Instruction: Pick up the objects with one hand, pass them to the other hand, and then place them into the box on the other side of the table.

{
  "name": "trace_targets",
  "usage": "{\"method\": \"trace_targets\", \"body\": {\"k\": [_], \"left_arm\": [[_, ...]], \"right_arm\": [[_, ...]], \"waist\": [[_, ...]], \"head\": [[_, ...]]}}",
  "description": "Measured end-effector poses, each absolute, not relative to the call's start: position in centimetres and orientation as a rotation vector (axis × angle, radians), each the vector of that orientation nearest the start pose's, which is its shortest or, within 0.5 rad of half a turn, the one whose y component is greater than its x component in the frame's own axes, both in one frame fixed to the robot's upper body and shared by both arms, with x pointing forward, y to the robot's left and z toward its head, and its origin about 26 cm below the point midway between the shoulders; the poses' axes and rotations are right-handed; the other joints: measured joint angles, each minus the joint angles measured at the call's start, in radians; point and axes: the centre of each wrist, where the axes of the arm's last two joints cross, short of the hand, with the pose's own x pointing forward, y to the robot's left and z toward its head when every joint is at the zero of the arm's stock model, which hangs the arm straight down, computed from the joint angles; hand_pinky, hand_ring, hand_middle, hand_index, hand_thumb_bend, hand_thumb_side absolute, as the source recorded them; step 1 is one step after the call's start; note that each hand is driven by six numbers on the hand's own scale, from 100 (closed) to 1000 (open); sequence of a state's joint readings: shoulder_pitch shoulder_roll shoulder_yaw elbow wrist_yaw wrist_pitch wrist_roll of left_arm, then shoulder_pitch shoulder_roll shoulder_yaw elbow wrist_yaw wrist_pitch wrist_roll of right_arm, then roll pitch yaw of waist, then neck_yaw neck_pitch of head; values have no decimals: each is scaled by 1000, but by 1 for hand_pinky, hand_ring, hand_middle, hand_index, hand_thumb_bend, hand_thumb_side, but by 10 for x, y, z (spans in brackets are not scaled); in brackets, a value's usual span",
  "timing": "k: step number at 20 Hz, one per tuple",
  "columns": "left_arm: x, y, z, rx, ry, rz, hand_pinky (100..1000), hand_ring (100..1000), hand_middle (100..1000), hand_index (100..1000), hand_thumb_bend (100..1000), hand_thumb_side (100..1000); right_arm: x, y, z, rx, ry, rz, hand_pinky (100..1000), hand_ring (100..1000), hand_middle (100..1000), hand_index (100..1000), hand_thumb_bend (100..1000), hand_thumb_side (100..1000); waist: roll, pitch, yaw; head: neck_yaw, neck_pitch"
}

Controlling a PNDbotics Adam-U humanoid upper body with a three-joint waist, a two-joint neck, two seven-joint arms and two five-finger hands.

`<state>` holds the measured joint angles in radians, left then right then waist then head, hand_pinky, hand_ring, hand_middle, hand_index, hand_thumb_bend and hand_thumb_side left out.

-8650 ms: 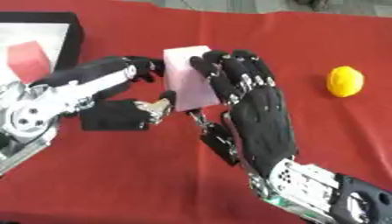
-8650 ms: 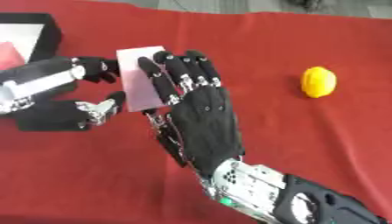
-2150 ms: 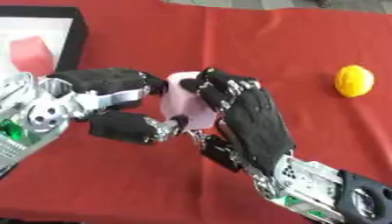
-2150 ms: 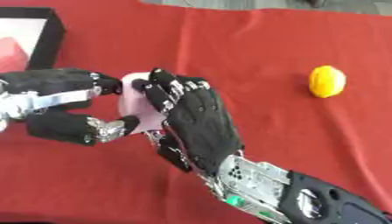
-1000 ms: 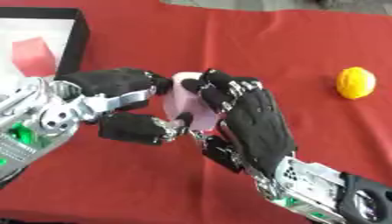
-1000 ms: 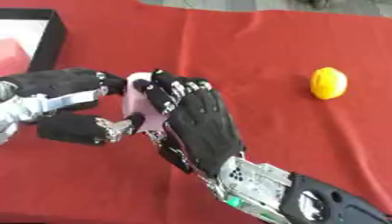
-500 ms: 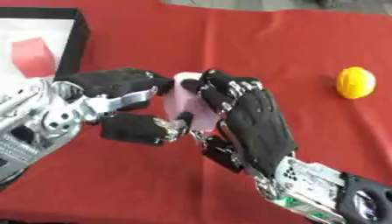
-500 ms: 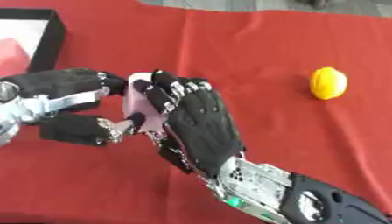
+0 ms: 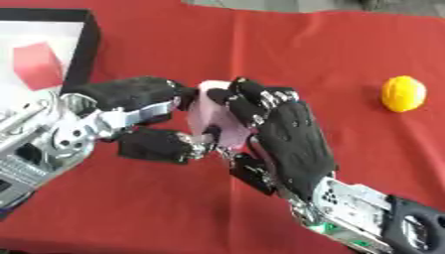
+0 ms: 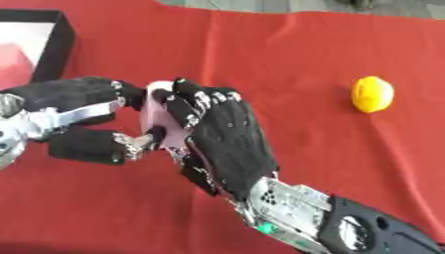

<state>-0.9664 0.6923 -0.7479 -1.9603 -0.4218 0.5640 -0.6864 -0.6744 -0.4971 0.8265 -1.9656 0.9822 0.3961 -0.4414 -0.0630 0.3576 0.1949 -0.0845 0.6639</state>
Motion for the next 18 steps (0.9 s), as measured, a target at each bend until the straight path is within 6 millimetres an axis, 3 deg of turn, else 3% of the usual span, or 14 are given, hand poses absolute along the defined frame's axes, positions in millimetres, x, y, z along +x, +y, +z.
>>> {"method": "trace_targets", "body": {"k": [6,9,18], "left_arm": [[288,115,277,508,-1460,-1760,905,750,590,675,100,534],[287,113,275,490,-1473,-1712,863,702,539,599,100,246],[284,110,272,389,-1515,-1549,750,561,412,441,100,247]], "right_arm": [[265,-94,185,1301,2811,-1122,250,396,431,563,218,100],[265,-94,185,1303,2808,-1117,313,414,446,575,223,100],[266,-93,185,1360,2767,-1100,569,531,518,648,220,100]], "waist": [[0,1,1],[0,1,1],[0,1,0]], "head": [[0,0],[0,0],[1,-4]]}}
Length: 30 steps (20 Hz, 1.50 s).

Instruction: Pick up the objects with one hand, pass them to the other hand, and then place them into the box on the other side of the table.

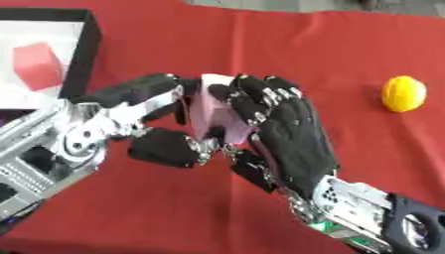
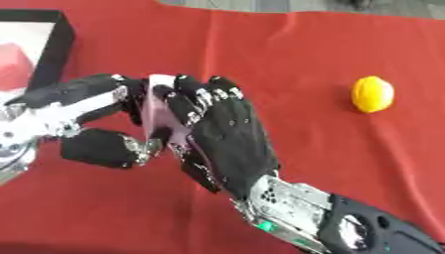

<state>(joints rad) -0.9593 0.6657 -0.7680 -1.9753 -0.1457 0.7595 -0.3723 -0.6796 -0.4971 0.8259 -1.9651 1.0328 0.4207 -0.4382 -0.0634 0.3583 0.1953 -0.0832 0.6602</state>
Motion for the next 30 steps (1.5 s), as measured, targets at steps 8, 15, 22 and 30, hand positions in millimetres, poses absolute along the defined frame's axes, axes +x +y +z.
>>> {"method": "trace_targets", "body": {"k": [8,15,22,30], "left_arm": [[283,108,268,364,-1524,-1455,718,513,357,346,100,244],[281,107,264,374,-1517,-1384,702,495,339,309,100,246],[281,107,263,388,-1533,-1327,690,475,331,284,100,245],[283,111,265,434,-1581,-1227,681,461,304,272,100,245]], "right_arm": [[265,-92,187,1432,2719,-1136,682,686,594,723,303,100],[264,-90,186,1514,2659,-1215,824,859,780,887,588,100],[263,-85,189,1607,2575,-1272,874,904,819,936,647,100],[259,-82,190,1682,2501,-1263,920,943,844,954,661,100]], "waist": [[-1,0,0],[-1,0,-2],[-1,0,-2],[-1,0,-3]], "head": [[1,-3],[1,-3],[1,-4],[1,-5]]}}
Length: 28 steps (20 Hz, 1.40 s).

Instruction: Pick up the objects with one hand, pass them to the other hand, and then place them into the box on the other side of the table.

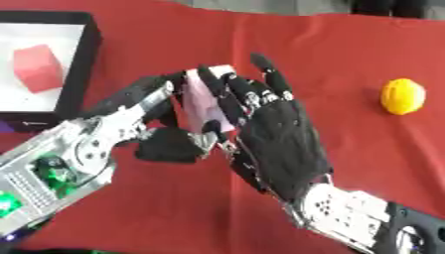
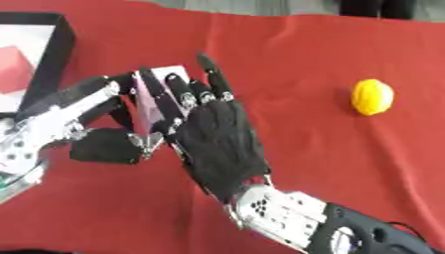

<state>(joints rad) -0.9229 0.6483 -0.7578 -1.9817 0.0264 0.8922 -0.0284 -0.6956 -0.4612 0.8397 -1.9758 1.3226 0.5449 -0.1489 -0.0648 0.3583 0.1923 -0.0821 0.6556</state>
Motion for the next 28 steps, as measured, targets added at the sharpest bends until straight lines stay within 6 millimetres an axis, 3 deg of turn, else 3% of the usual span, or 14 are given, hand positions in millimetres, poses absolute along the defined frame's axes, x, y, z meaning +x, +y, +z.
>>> {"method": "trace_targets", "body": {"k": [3,16,24,28], "left_arm": [[283,112,266,447,-1588,-1199,680,458,296,271,100,245],[290,118,264,477,-1622,-1115,675,451,280,266,100,244],[304,151,281,587,-1700,-941,679,449,280,268,100,252],[307,171,292,638,-1731,-847,683,450,281,270,100,256]], "right_arm": [[258,-81,189,1698,2484,-1256,938,985,896,970,667,100],[256,-78,186,1704,2468,-1258,965,992,903,969,658,100],[253,-78,181,1635,2497,-1246,922,963,884,937,521,100],[253,-80,180,1601,2540,-1211,915,961,882,937,494,100]], "waist": [[-1,0,0],[-1,0,-3],[1,-1,-6],[2,-1,-6]], "head": [[0,0],[0,-4],[16,-4],[28,-9]]}}
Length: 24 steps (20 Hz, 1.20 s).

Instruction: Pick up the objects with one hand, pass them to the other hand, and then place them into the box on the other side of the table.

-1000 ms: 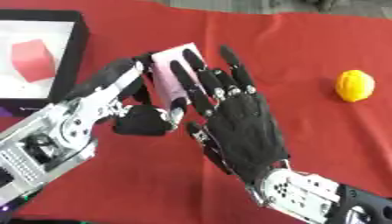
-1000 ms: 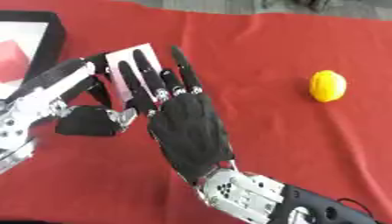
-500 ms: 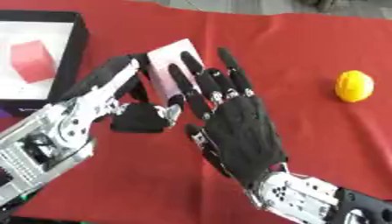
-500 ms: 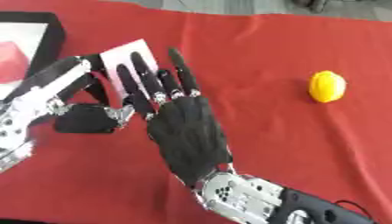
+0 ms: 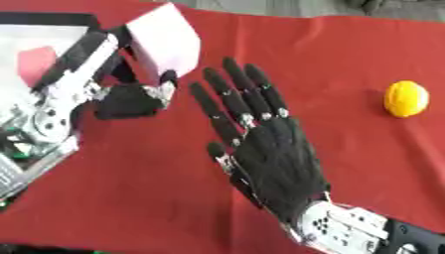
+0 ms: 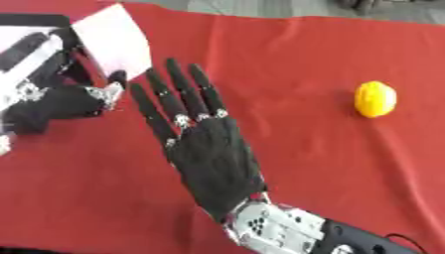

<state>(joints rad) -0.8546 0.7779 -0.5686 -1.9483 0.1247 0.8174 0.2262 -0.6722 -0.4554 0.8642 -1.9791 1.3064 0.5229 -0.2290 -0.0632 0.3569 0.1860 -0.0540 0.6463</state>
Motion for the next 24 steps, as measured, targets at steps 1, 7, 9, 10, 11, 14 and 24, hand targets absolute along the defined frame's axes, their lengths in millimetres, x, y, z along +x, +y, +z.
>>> {"method": "trace_targets", "body": {"k": [1,7,9,10,11,14,24], "left_arm": [[307,176,293,653,-1736,-826,683,450,282,271,100,257],[314,206,295,729,-1732,-706,686,453,286,277,100,260],[320,217,293,758,-1728,-662,679,451,284,280,100,267],[323,223,292,778,-1730,-638,680,452,284,281,100,269],[327,229,291,798,-1734,-614,681,452,285,282,100,270],[341,246,285,872,-1732,-541,687,455,287,287,100,269],[378,294,271,1014,-1619,-382,713,486,327,339,100,258]], "right_arm": [[254,-81,179,1597,2548,-1208,916,960,884,938,490,100],[257,-87,180,1607,2567,-1184,915,955,876,929,488,100],[257,-88,180,1608,2570,-1174,901,945,859,920,483,100],[258,-88,180,1610,2572,-1163,895,944,850,924,486,100],[258,-90,180,1614,2574,-1149,893,943,845,920,487,100],[258,-91,178,1610,2591,-1107,887,939,841,918,487,100],[260,-93,179,1612,2632,-1011,880,933,841,917,486,100]], "waist": [[0,-1,0],[0,-2,-6],[0,-5,-7],[0,-6,-7],[0,-6,-7],[-3,-6,-8],[-15,-5,-13]], "head": [[3,-4],[24,-30],[33,-37],[37,-41],[42,-44],[55,-53],[101,-69]]}}
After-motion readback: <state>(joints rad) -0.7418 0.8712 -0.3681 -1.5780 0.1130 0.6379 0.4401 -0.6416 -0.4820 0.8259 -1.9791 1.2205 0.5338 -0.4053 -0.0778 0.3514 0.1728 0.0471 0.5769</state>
